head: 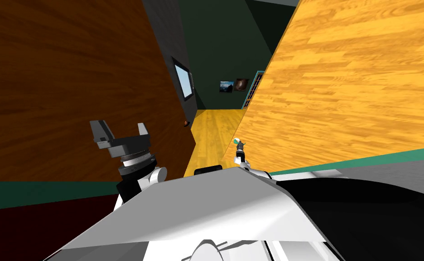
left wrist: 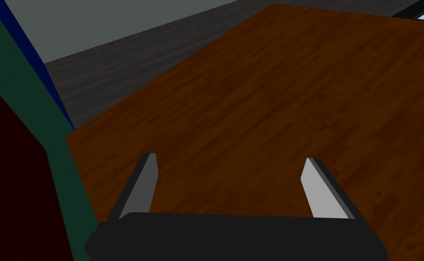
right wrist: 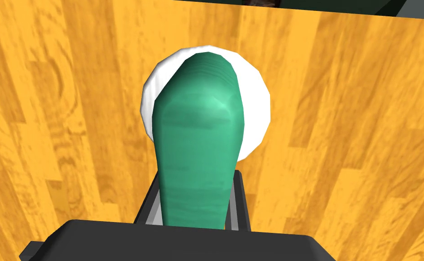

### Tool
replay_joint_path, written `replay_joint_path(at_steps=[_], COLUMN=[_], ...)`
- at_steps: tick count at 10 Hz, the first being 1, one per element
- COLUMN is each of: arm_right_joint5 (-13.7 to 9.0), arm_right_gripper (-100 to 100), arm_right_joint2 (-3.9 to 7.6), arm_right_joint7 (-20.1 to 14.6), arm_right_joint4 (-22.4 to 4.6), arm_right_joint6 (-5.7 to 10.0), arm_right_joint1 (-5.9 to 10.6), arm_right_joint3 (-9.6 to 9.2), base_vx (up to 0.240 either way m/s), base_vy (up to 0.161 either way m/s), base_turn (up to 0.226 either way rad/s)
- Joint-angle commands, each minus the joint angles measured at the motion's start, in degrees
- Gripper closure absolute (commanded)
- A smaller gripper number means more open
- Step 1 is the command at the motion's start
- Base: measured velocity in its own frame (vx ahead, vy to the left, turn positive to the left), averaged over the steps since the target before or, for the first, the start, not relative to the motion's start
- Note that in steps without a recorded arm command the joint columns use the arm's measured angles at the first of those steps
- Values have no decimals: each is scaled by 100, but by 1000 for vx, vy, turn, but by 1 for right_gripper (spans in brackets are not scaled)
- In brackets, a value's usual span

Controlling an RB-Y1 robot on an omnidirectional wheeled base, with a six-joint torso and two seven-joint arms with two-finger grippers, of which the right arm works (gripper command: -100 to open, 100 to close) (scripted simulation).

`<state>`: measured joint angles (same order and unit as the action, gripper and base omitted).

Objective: Push the door open

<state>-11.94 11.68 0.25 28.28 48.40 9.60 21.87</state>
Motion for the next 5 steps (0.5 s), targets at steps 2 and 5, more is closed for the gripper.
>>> replay_joint_path(at_steps=[2,5], arm_right_joint5=[-25,-54], arm_right_gripper=[100,100], arm_right_joint2=[40,68], arm_right_joint7=[12,31], arm_right_joint4=[-77,-99], arm_right_joint6=[34,40], arm_right_joint1=[-5,-22], arm_right_joint3=[118,263], base_vx=[110,151], base_vy=[43,29], base_turn=[-47,-43])
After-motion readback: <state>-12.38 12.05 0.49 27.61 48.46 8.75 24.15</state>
